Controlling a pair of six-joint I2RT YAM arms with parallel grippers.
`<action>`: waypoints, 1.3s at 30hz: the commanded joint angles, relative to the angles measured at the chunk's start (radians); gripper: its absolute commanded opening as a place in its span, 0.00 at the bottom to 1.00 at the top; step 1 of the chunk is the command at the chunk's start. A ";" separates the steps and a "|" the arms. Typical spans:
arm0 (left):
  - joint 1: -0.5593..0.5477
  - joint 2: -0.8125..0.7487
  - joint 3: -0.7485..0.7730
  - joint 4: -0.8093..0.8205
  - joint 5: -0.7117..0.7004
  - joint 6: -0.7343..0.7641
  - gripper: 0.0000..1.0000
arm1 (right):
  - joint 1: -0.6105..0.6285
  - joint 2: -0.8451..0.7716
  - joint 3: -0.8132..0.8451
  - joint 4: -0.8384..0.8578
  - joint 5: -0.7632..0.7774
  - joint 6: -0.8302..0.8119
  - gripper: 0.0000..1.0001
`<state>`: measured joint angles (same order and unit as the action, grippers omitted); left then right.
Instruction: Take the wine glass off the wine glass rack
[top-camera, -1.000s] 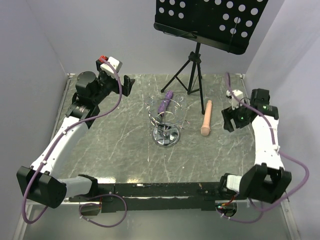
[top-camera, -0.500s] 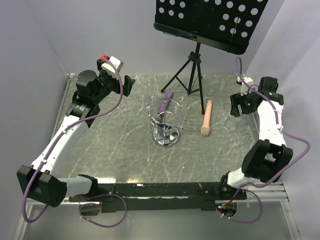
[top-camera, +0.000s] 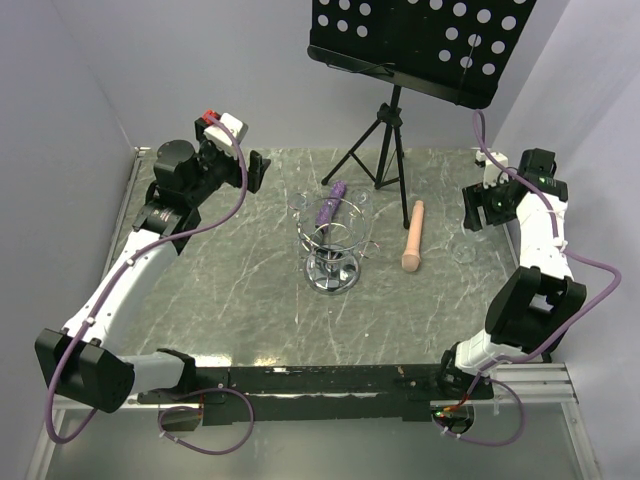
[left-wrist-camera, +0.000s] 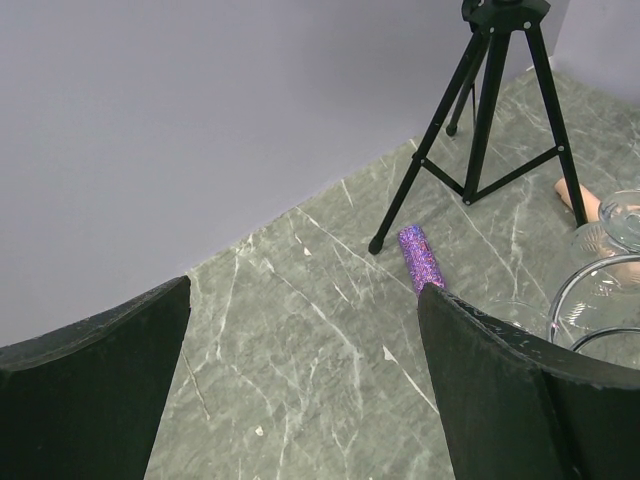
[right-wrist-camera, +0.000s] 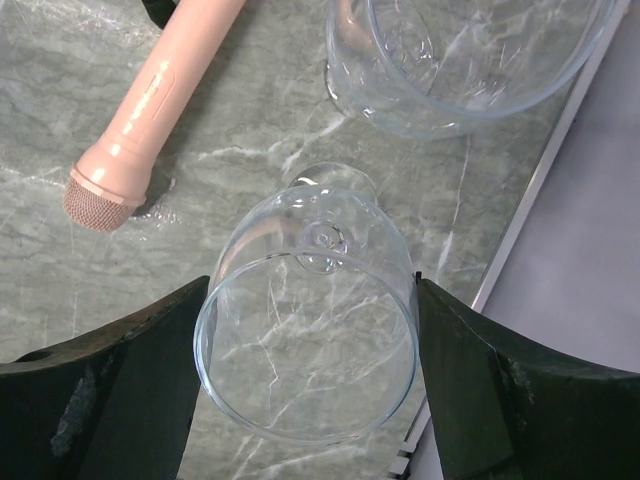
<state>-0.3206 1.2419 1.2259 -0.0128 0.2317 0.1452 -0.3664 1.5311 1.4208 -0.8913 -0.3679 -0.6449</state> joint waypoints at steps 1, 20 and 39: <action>-0.005 0.002 0.026 0.030 0.018 0.001 1.00 | -0.009 -0.026 0.012 0.014 0.006 -0.010 0.54; -0.005 -0.006 0.027 0.025 0.031 0.001 1.00 | -0.011 -0.091 -0.040 0.040 0.006 0.042 1.00; -0.014 -0.010 0.018 -0.232 0.240 0.065 1.00 | 0.076 -0.301 0.110 -0.077 -0.066 0.162 1.00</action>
<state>-0.3290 1.2251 1.1931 -0.0994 0.3252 0.1581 -0.3611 1.2884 1.5162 -0.9447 -0.4011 -0.5186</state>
